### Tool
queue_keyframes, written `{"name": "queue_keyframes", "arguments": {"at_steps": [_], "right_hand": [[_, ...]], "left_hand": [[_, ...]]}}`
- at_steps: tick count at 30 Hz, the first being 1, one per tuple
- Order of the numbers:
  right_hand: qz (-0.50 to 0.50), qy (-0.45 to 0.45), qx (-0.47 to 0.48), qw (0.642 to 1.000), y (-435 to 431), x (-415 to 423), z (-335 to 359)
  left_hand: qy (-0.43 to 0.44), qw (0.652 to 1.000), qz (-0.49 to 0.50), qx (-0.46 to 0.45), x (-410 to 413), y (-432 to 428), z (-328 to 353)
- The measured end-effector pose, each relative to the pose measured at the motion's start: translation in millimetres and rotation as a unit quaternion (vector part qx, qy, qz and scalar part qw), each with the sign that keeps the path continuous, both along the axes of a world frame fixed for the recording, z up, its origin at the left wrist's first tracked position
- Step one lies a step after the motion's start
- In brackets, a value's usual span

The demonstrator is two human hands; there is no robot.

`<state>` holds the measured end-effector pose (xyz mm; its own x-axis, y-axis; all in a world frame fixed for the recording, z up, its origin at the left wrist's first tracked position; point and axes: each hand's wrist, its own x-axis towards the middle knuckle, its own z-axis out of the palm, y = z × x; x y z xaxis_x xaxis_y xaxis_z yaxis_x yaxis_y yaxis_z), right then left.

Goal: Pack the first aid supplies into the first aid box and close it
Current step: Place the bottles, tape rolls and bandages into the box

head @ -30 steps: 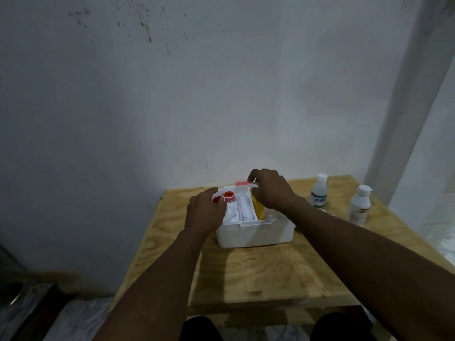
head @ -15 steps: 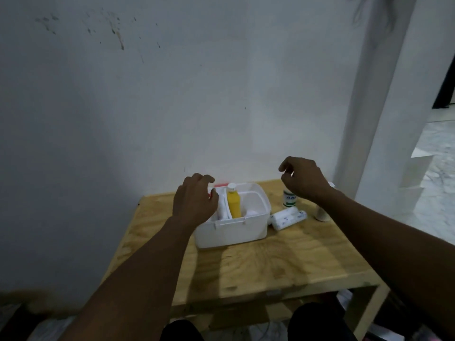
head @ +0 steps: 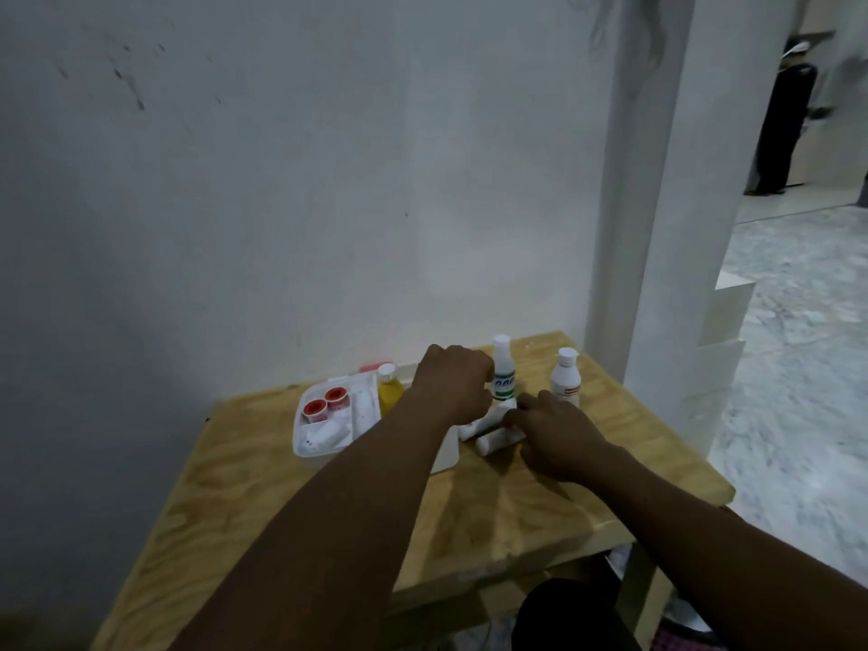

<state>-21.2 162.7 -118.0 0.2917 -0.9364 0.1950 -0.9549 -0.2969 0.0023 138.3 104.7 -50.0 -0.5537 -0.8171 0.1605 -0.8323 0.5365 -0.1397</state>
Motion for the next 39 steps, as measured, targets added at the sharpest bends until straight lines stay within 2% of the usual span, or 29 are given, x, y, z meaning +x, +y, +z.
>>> {"name": "queue_keyframes", "arguments": {"at_steps": [3,5,9,12,15,19,25,28,33,35,39], "right_hand": [[0.011,0.031,-0.019,0.999,5.0,-8.8,2.5],[0.021,0.039,-0.009,0.999,9.0,-16.0,2.0],[0.005,-0.017,0.074,0.997,16.0,-27.4,4.0],[-0.024,-0.019,0.143,0.989,16.8,-36.2,9.3],[-0.045,-0.012,0.165,0.985,15.6,-44.2,12.1],[-0.067,-0.06,0.18,0.98,16.0,-51.5,16.6],[-0.061,-0.176,0.124,0.975,13.3,-58.2,41.5],[-0.053,-0.221,0.057,0.972,13.5,-53.5,51.3],[-0.032,-0.305,-0.05,0.951,14.3,-32.3,56.6],[-0.023,-0.321,-0.079,0.944,12.4,-21.7,59.3],[-0.003,-0.35,-0.1,0.931,2.7,3.8,69.5]], "left_hand": [[-0.088,0.995,0.018,0.036,-18.0,-6.2,-1.9],[-0.113,0.992,0.028,0.057,-28.5,-6.4,-2.5],[-0.116,0.989,0.052,0.069,-43.0,-6.5,-12.1],[-0.105,0.99,0.068,0.058,-45.5,-8.0,-28.8],[-0.104,0.991,0.078,0.032,-47.8,-9.9,-45.0],[-0.107,0.99,0.071,0.054,-51.9,-8.3,-47.5],[0.064,0.987,0.074,0.124,-48.6,-10.2,-19.7],[0.229,0.956,0.066,0.17,-40.4,-8.3,-3.6],[0.406,0.896,0.068,0.167,-14.9,0.1,17.3],[0.45,0.878,0.059,0.155,1.0,2.3,24.5],[0.478,0.867,0.074,0.122,39.5,5.7,36.6]]}}
